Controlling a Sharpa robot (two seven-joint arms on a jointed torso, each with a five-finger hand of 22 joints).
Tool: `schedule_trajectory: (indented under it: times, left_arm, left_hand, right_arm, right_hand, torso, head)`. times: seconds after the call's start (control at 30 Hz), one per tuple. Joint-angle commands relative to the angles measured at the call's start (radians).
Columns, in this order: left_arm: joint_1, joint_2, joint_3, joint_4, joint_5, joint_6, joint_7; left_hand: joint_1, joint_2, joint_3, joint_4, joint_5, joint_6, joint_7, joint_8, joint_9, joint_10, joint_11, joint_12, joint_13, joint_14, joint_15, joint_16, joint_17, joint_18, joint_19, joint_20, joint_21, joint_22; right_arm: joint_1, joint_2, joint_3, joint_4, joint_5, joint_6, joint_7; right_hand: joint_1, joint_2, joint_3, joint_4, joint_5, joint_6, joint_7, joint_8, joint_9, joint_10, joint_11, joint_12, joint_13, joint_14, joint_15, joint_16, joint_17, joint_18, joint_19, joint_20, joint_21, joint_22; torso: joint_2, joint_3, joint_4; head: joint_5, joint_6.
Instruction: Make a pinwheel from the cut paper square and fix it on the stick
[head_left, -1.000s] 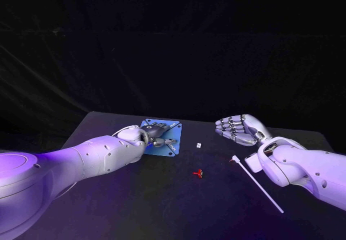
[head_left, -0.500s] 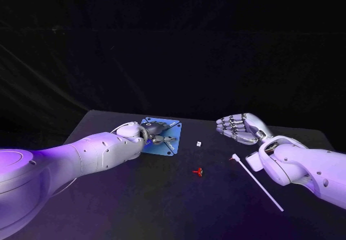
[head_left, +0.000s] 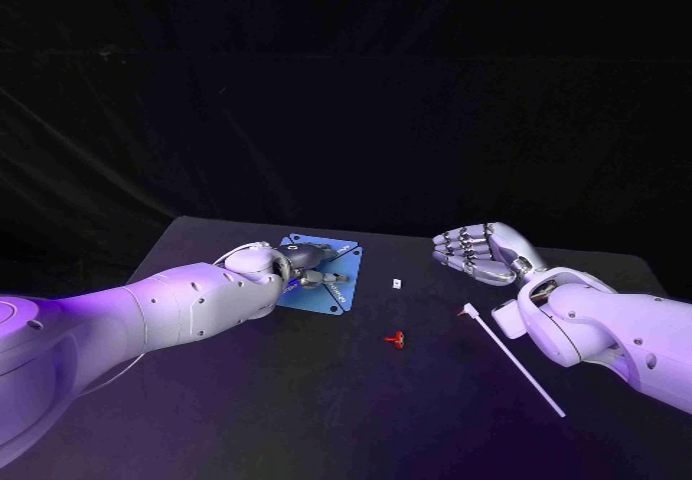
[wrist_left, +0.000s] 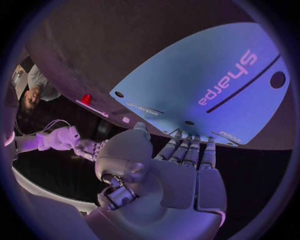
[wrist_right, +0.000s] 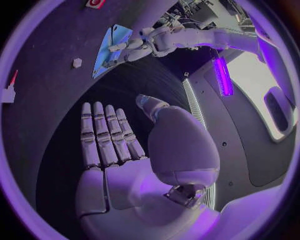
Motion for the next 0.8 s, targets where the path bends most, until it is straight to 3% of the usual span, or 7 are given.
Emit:
schedule_trajectory:
  times: [0.03, 0.33, 0.5, 0.63, 0.7, 0.77, 0.8]
  left_arm:
    - [-0.018, -0.015, -0.010, 0.035, 0.024, 0.088, -0.013]
    - [-0.035, -0.060, -0.011, 0.114, 0.023, 0.048, -0.030]
    - [-0.050, -0.081, -0.011, 0.162, 0.009, 0.020, -0.050]
    - [-0.062, -0.098, -0.011, 0.195, -0.002, 0.002, -0.067]
    - [-0.068, -0.110, -0.011, 0.215, -0.007, -0.012, -0.074]
    - [-0.074, -0.122, -0.011, 0.236, -0.014, -0.028, -0.079]
    - [-0.076, -0.127, -0.011, 0.244, -0.016, -0.036, -0.080]
  left_hand:
    - [0.015, -0.003, -0.013, 0.000, 0.001, -0.012, 0.032, -0.005, -0.003, -0.005, -0.006, 0.000, -0.001, -0.001, -0.002, -0.005, 0.000, 0.005, 0.103, 0.019, 0.041, 0.011]
    - [0.046, -0.028, -0.048, 0.000, -0.003, -0.019, 0.028, -0.005, -0.008, -0.009, -0.011, 0.000, -0.001, -0.014, -0.008, -0.006, -0.001, 0.005, 0.101, 0.016, 0.027, 0.002]
    - [0.089, -0.066, -0.074, -0.001, 0.003, -0.022, 0.018, -0.005, -0.010, -0.016, -0.021, -0.001, -0.002, -0.036, -0.016, -0.007, -0.003, 0.003, 0.077, 0.015, 0.005, -0.007]
    - [0.103, -0.115, -0.055, 0.001, 0.005, -0.021, 0.012, -0.005, -0.010, -0.015, -0.027, 0.000, -0.001, -0.038, -0.020, -0.007, -0.003, 0.004, 0.074, 0.015, -0.002, -0.007]
    - [0.095, -0.151, -0.013, 0.002, 0.004, -0.022, 0.007, -0.005, -0.010, -0.015, -0.032, 0.000, -0.001, -0.037, -0.020, -0.007, -0.003, 0.004, 0.075, 0.015, -0.004, -0.006]
    - [0.074, -0.223, 0.074, 0.004, 0.005, -0.022, -0.001, -0.005, -0.010, -0.012, -0.039, 0.000, -0.001, -0.036, -0.022, -0.007, -0.003, 0.004, 0.077, 0.014, -0.008, -0.006]
    - [0.067, -0.243, 0.097, 0.004, 0.003, -0.021, -0.001, -0.005, -0.010, -0.012, -0.040, 0.000, -0.001, -0.034, -0.022, -0.007, -0.003, 0.004, 0.078, 0.014, -0.009, -0.006]
  right_arm:
    - [0.000, -0.001, 0.000, -0.001, -0.002, 0.019, -0.001]
    - [-0.005, 0.004, 0.000, -0.015, -0.005, 0.025, -0.004]
    - [-0.017, 0.006, 0.000, -0.022, -0.007, 0.029, -0.005]
    - [-0.026, 0.005, 0.000, -0.026, -0.007, 0.031, -0.006]
    - [-0.031, 0.004, 0.000, -0.027, -0.008, 0.031, -0.006]
    - [-0.035, 0.002, 0.000, -0.028, -0.008, 0.032, -0.006]
    - [-0.037, 0.001, 0.000, -0.029, -0.008, 0.032, -0.006]
  right_hand:
    - [-0.007, 0.000, -0.005, -0.001, 0.004, 0.001, 0.040, -0.003, -0.001, -0.003, -0.001, -0.004, -0.001, 0.001, 0.002, -0.002, -0.001, 0.008, -0.006, -0.002, -0.002, -0.002]
    - [-0.003, 0.000, -0.004, -0.004, 0.011, 0.001, 0.039, -0.002, -0.002, -0.002, -0.002, -0.004, -0.001, 0.001, 0.002, -0.002, -0.004, 0.008, -0.005, -0.002, -0.002, -0.005]
    - [-0.003, 0.000, -0.004, -0.004, 0.011, 0.001, 0.039, -0.002, -0.002, -0.002, -0.002, -0.004, -0.001, 0.001, 0.002, -0.002, -0.004, 0.008, -0.005, -0.002, -0.002, -0.005]
    - [-0.002, 0.000, -0.004, -0.005, 0.012, 0.001, 0.039, -0.002, -0.003, -0.002, -0.002, -0.004, -0.001, 0.001, 0.002, -0.002, -0.005, 0.008, -0.005, -0.002, -0.002, -0.005]
    - [-0.002, 0.000, -0.004, -0.005, 0.012, 0.001, 0.039, -0.002, -0.003, -0.002, -0.002, -0.004, -0.001, 0.001, 0.002, -0.002, -0.005, 0.008, -0.005, -0.002, -0.002, -0.005]
    - [-0.001, 0.000, -0.004, -0.006, 0.012, 0.002, 0.039, -0.002, -0.003, -0.002, -0.002, -0.004, -0.001, 0.001, 0.002, -0.002, -0.005, 0.008, -0.005, -0.002, -0.002, -0.006]
    - [-0.001, 0.000, -0.004, -0.006, 0.013, 0.002, 0.039, -0.002, -0.003, -0.002, -0.002, -0.004, -0.001, 0.001, 0.001, -0.002, -0.005, 0.008, -0.005, -0.002, -0.002, -0.006]
  torso:
    - [0.000, 0.0005, -0.0007]
    - [-0.006, 0.0022, 0.0006]
    - [-0.012, 0.0040, 0.0021]
    - [-0.018, 0.0052, 0.0039]
    - [-0.020, 0.0056, 0.0042]
    - [-0.022, 0.0047, 0.0056]
    - [-0.023, 0.0047, 0.0058]
  head:
    - [0.000, -0.006]
    - [0.008, -0.036]
    - [0.013, -0.060]
    - [0.014, -0.074]
    - [0.012, -0.081]
    - [0.009, -0.085]
    - [0.008, -0.088]
